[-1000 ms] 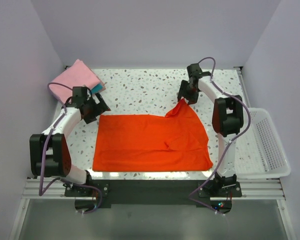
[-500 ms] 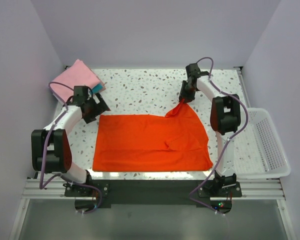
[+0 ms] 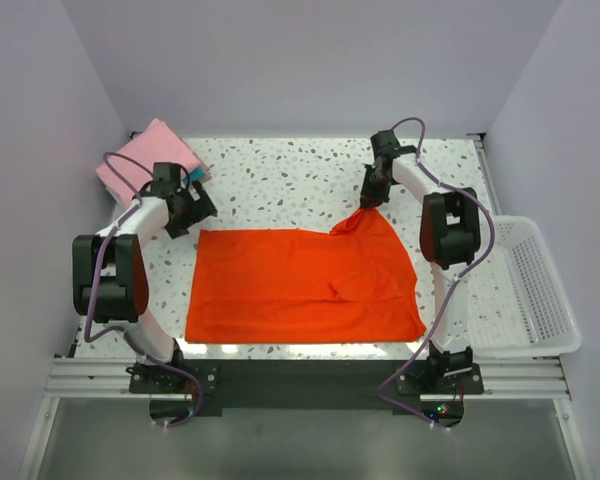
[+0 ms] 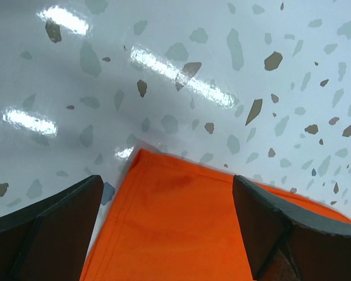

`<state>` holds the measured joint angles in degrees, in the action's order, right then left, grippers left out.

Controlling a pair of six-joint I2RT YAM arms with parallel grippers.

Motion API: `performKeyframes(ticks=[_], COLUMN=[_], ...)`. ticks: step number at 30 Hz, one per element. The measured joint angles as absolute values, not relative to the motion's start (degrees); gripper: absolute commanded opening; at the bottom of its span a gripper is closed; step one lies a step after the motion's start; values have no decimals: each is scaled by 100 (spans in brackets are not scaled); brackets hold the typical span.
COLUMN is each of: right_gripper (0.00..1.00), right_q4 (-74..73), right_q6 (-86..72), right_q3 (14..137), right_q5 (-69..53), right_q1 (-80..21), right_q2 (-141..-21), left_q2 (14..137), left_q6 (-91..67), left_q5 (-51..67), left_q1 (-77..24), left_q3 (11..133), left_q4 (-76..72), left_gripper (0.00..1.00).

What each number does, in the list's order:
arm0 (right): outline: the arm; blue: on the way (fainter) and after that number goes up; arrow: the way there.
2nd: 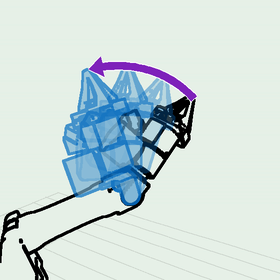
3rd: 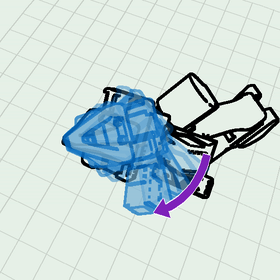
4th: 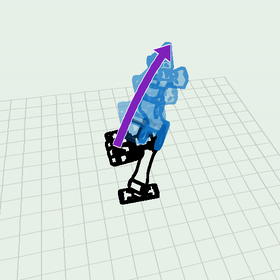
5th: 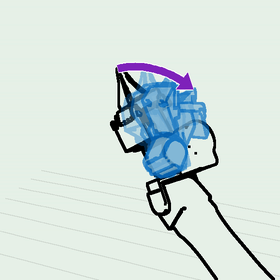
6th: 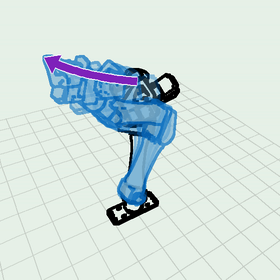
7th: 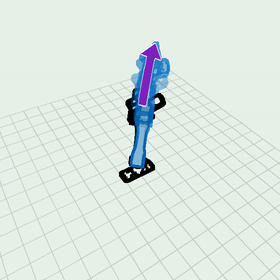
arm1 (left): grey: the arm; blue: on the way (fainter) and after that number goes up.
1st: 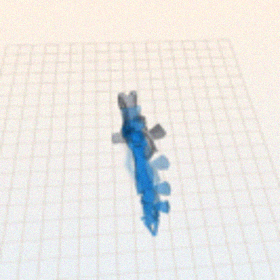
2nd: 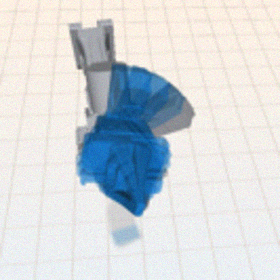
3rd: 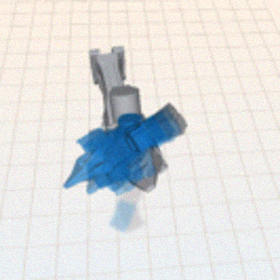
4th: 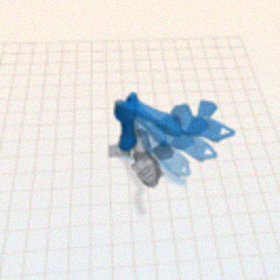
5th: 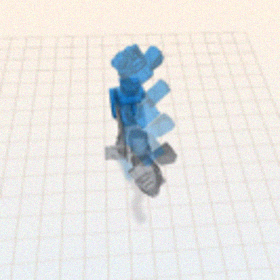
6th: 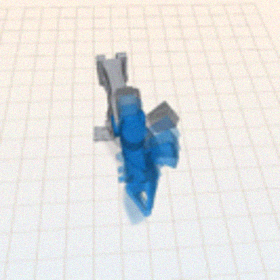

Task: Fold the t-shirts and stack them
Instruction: Fold the tshirt

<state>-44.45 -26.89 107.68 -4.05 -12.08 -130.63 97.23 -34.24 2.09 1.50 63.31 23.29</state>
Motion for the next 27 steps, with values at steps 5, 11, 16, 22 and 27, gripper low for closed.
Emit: performKeyframes(ticks=[5,11,16,22,27], right_gripper=[6,4,4,4,3], right_q4=[-4370,-4366,-4364,-4355,-4324], right_q6=[-2685,-2687,-2689,-2692,-2692], right_q3=[10779,10779,10779,10779,10777], right_q5=[-451,-469,-471,-482,-515], right_q1=[-1201,-1197,-1197,-1197,-1197], right_q2=[-13172,-13174,-13174,-13174,-13174], left_q2=[9900,10060,10195,10398,10519], left_q6=[-3277,-3138,-3070,-3037,-3030], left_q5=[95,-5,-30,-27,-38], left_q1=[150,148,121,60,62], left_q3=[6488,6504,6506,6506,6558], left_q4=[2331,2338,2346,2351,2364], left_gripper=[83,63,54,41,26])
